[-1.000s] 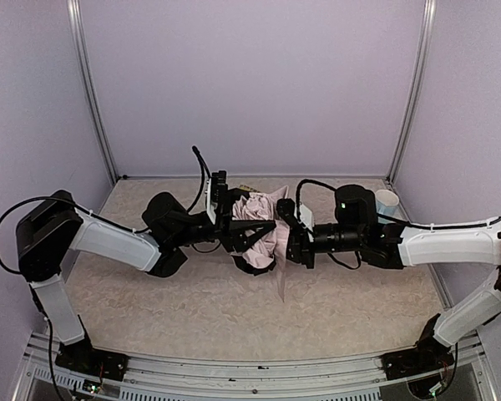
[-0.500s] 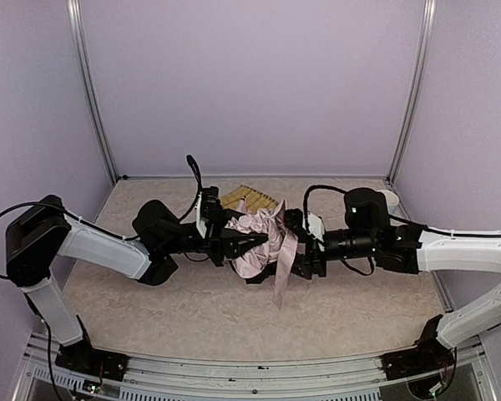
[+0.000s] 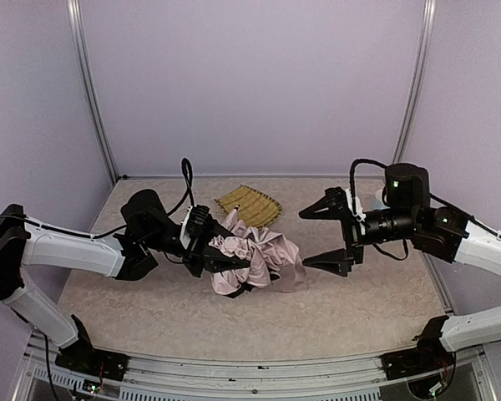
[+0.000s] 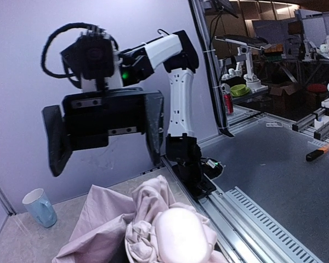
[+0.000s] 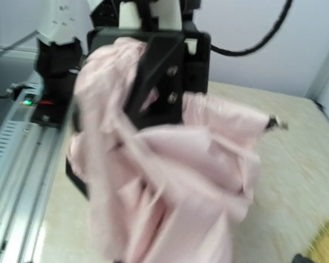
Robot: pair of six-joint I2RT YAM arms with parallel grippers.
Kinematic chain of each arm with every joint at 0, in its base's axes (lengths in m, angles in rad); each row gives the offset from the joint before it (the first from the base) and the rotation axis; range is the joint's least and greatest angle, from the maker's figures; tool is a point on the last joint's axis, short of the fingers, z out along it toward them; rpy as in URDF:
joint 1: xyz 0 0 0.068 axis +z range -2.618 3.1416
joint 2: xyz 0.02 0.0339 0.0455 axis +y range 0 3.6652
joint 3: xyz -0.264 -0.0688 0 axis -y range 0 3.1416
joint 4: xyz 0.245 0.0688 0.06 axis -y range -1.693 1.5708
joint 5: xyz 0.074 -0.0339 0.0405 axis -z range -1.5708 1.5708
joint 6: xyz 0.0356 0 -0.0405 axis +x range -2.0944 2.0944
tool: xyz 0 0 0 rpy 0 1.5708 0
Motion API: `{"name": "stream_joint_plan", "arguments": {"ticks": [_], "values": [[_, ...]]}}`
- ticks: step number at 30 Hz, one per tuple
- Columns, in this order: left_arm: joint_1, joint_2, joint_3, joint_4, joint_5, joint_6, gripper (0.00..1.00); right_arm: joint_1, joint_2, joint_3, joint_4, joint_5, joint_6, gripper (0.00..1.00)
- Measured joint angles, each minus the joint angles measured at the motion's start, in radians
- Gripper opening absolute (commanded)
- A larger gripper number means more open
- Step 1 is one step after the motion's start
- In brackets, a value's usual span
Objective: Put away the umbrella
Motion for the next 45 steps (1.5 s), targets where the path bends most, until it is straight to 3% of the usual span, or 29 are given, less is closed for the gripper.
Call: {"name": "stream_joint_plan", "arguments": {"ticks": [5, 9, 15, 21, 29, 38, 41, 43, 45], "values": [[-0.053, -0.052, 0.042, -0.206, 0.018, 0.151, 0.00, -0.003, 0.156, 0.129, -0.026, -0.109, -0.040, 1.00], [-0.055, -0.064, 0.044, -0.260, 0.018, 0.201, 0.00, 0.014, 0.281, 0.201, -0.029, -0.190, -0.042, 1.00], [-0.065, -0.064, 0.043, -0.212, -0.032, 0.185, 0.00, 0.142, 0.441, 0.230, -0.012, -0.219, -0.034, 1.00], [-0.080, -0.013, 0.039, -0.074, -0.088, 0.105, 0.00, 0.195, 0.466, 0.168, 0.209, -0.163, 0.068, 0.96], [-0.063, 0.087, -0.010, 0.211, -0.209, -0.062, 0.00, 0.217, 0.509, 0.154, 0.348, 0.062, 0.133, 0.59], [-0.057, 0.127, -0.027, 0.364, -0.333, -0.142, 0.00, 0.220, 0.504, 0.154, 0.389, 0.169, 0.121, 0.30], [-0.067, 0.132, -0.037, 0.385, -0.367, -0.143, 0.11, 0.223, 0.493, 0.145, 0.389, 0.179, 0.118, 0.21], [-0.072, 0.132, -0.040, 0.388, -0.370, -0.143, 0.28, 0.230, 0.483, 0.135, 0.386, 0.182, 0.113, 0.15], [-0.080, 0.132, -0.042, 0.391, -0.379, -0.141, 0.43, 0.232, 0.475, 0.128, 0.387, 0.187, 0.110, 0.00]]}}
